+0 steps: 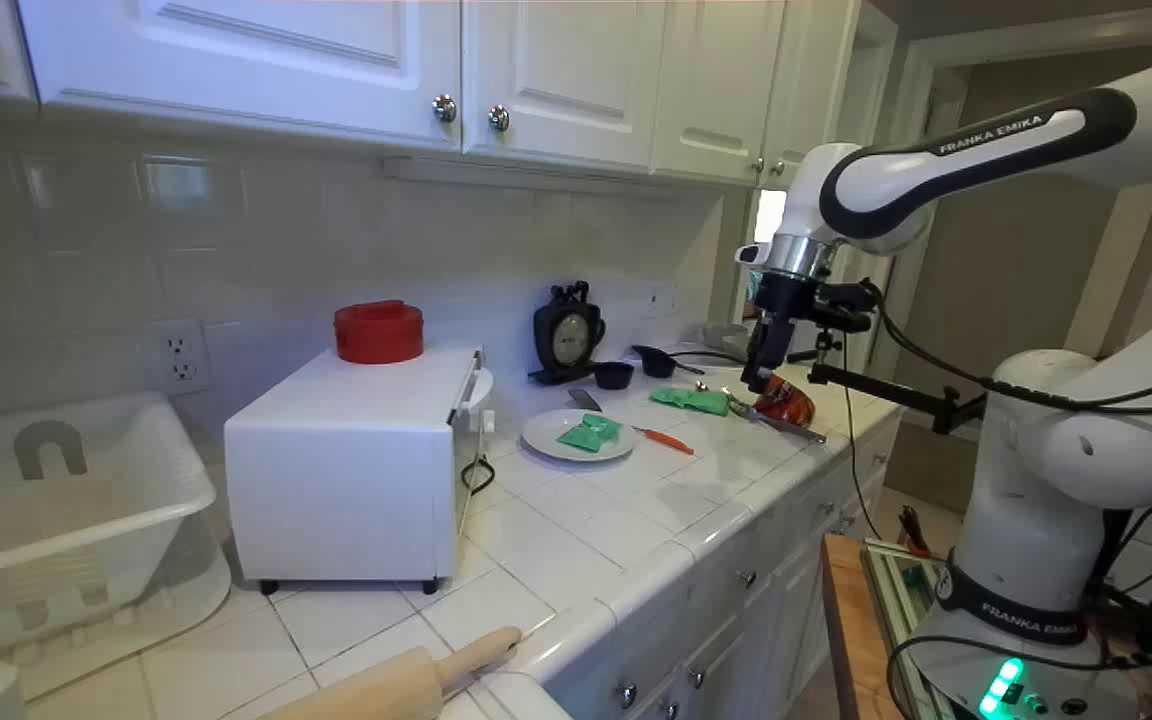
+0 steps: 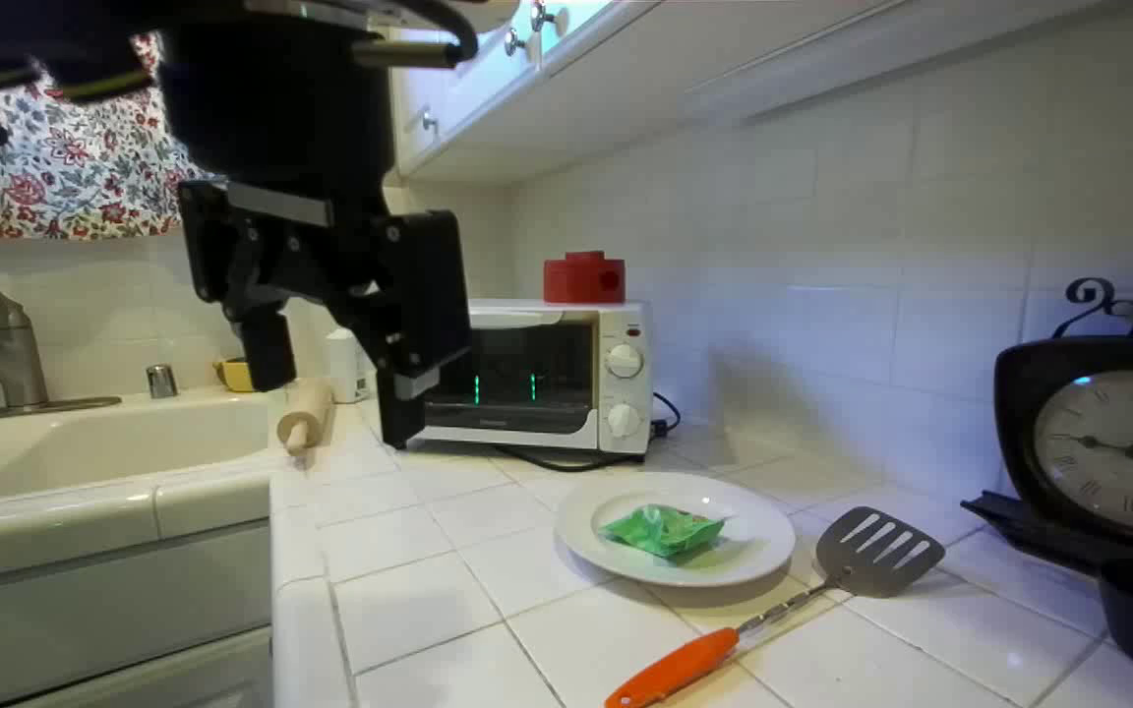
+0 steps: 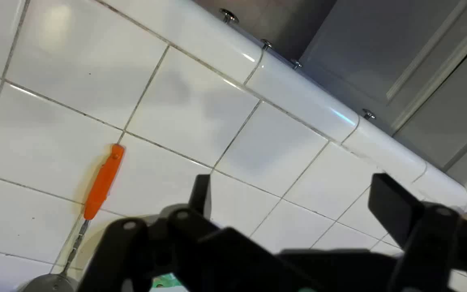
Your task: Open the right door of the cabinet above the toaster oven.
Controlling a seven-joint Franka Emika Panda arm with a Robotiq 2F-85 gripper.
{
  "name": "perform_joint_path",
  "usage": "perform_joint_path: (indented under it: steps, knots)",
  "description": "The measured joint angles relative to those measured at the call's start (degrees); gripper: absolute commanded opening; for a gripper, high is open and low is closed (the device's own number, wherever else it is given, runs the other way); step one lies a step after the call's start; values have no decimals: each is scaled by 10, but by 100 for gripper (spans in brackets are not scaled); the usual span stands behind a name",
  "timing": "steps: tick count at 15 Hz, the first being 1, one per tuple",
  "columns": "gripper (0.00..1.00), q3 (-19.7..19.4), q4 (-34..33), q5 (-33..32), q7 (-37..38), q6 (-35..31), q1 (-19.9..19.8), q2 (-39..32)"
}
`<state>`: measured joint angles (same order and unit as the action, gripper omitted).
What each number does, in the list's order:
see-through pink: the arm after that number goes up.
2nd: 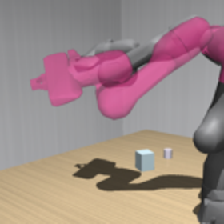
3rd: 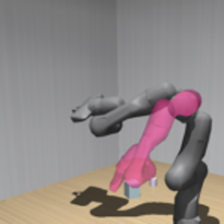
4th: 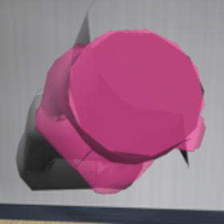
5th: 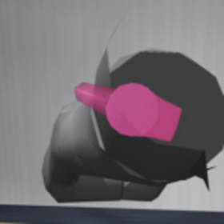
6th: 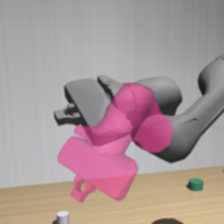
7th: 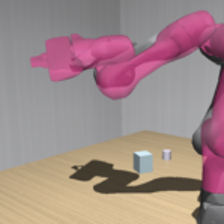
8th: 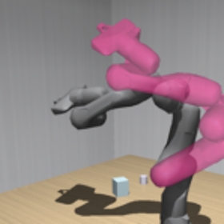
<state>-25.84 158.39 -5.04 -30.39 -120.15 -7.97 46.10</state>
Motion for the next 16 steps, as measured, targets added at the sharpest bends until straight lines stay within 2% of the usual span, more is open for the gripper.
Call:
perform_joint_path:
  steps: [4,7,12,16]
  knots:
    - [100,5,-2,2,-7,-5,5,0]
    - [100,30,-16,9,-10,-37,36,0]
    - [100,122,-93,12,15,-85,102,-1]
    - [100,200,-165,8,96,-124,105,-16]
